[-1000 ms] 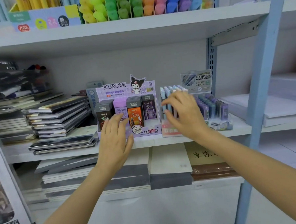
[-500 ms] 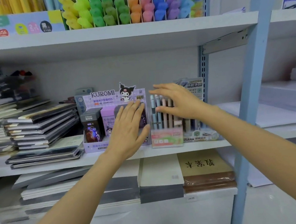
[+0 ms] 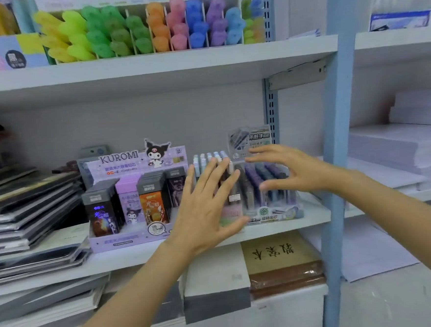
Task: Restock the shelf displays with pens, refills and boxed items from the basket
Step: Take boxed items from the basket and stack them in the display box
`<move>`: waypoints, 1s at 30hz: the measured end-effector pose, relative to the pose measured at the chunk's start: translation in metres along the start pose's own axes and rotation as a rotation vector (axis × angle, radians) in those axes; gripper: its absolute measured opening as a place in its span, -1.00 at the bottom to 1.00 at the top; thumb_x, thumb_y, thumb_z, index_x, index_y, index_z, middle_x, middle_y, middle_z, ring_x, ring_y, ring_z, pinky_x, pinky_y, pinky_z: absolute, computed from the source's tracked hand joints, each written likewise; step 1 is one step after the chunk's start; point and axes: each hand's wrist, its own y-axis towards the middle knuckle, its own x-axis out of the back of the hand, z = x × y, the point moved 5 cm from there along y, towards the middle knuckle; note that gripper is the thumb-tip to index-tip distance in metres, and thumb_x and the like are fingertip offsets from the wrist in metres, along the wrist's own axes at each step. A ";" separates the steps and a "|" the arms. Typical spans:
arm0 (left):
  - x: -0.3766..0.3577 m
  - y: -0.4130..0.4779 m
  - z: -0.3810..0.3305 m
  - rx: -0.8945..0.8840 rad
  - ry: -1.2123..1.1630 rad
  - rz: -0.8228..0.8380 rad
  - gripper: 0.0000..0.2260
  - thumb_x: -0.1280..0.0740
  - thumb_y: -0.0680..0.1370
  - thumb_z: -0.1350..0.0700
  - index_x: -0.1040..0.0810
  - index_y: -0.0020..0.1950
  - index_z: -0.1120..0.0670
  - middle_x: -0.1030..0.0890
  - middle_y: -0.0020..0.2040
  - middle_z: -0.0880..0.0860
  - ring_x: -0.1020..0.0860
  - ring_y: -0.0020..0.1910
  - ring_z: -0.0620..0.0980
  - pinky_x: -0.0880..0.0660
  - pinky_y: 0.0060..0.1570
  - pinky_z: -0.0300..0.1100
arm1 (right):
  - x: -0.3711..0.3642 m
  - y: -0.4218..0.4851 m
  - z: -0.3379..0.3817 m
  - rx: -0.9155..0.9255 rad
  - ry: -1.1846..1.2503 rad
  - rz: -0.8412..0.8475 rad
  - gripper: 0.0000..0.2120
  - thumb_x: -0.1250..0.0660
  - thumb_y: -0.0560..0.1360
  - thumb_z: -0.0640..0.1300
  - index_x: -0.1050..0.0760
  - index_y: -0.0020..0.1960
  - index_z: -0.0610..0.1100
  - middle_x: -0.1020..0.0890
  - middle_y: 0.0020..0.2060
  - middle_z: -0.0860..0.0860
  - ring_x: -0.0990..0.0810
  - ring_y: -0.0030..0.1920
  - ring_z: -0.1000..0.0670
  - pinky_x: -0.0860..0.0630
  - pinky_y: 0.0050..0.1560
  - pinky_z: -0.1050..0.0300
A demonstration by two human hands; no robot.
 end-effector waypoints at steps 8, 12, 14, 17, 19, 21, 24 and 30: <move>-0.013 0.004 0.003 0.075 0.091 -0.036 -0.36 -0.30 0.50 -0.26 -0.34 0.50 0.01 -0.21 0.55 0.17 -0.13 0.55 0.15 -0.09 0.46 0.26 | -0.037 -0.022 -0.014 -0.062 -0.003 0.054 -0.39 -0.25 0.47 0.28 -0.37 0.45 0.04 -0.39 0.44 0.08 -0.28 0.39 0.18 -0.22 0.46 0.06; -0.012 0.005 0.003 0.054 0.093 -0.074 -0.36 -0.30 0.51 -0.24 -0.32 0.51 0.02 -0.18 0.56 0.17 -0.10 0.56 0.14 -0.04 0.48 0.22 | -0.026 -0.011 -0.020 -0.070 -0.002 0.089 -0.34 -0.17 0.44 0.38 -0.29 0.47 0.15 -0.28 0.50 0.12 -0.24 0.44 0.15 -0.19 0.44 0.05; -0.010 0.006 0.004 0.060 0.107 -0.109 -0.33 -0.23 0.52 -0.25 -0.24 0.55 0.05 -0.15 0.57 0.16 -0.08 0.56 0.14 -0.03 0.48 0.22 | -0.027 0.001 -0.021 -0.112 0.028 0.153 -0.28 -0.14 0.42 0.41 -0.21 0.51 0.16 -0.14 0.55 0.12 -0.12 0.51 0.08 -0.09 0.45 0.04; -0.009 0.008 0.008 0.098 0.104 -0.122 -0.29 -0.16 0.54 -0.26 -0.15 0.57 0.12 -0.15 0.57 0.13 -0.08 0.56 0.11 -0.04 0.49 0.20 | -0.039 0.012 -0.026 -0.168 0.008 0.267 -0.29 -0.02 0.45 0.41 -0.19 0.52 0.14 -0.18 0.54 0.08 -0.14 0.53 0.02 -0.08 0.52 -0.07; -0.011 0.010 0.010 0.092 0.101 -0.128 -0.30 -0.16 0.55 -0.24 -0.16 0.57 0.12 -0.19 0.57 0.11 -0.10 0.56 0.10 -0.03 0.50 0.17 | -0.042 0.009 -0.031 -0.163 0.002 0.290 -0.32 0.00 0.47 0.40 -0.21 0.51 0.15 -0.21 0.53 0.09 -0.14 0.52 0.04 -0.07 0.52 -0.07; -0.012 0.011 0.012 0.091 0.082 -0.144 -0.33 -0.16 0.56 -0.21 -0.18 0.56 0.13 -0.22 0.55 0.09 -0.12 0.56 0.07 -0.01 0.51 0.14 | -0.037 0.007 -0.033 -0.128 0.063 0.277 -0.35 -0.03 0.48 0.41 -0.27 0.48 0.14 -0.29 0.49 0.10 -0.22 0.48 0.08 -0.16 0.49 0.00; -0.013 0.011 0.017 0.090 0.040 -0.177 -0.38 -0.16 0.58 -0.17 -0.21 0.55 0.13 -0.27 0.53 0.08 -0.16 0.54 0.05 -0.01 0.52 0.10 | -0.023 0.021 -0.034 -0.107 0.111 0.132 -0.44 -0.10 0.52 0.31 -0.40 0.42 0.06 -0.43 0.41 0.03 -0.35 0.39 0.10 -0.28 0.40 0.04; -0.012 0.013 0.016 0.092 -0.059 -0.210 -0.42 -0.18 0.57 -0.11 -0.27 0.52 0.15 -0.34 0.49 0.09 -0.22 0.51 0.06 -0.10 0.50 0.09 | -0.052 0.047 -0.057 -0.329 0.123 0.338 -0.50 -0.16 0.56 0.25 -0.32 0.46 0.14 -0.34 0.47 0.06 -0.30 0.46 -0.03 -0.17 0.49 -0.08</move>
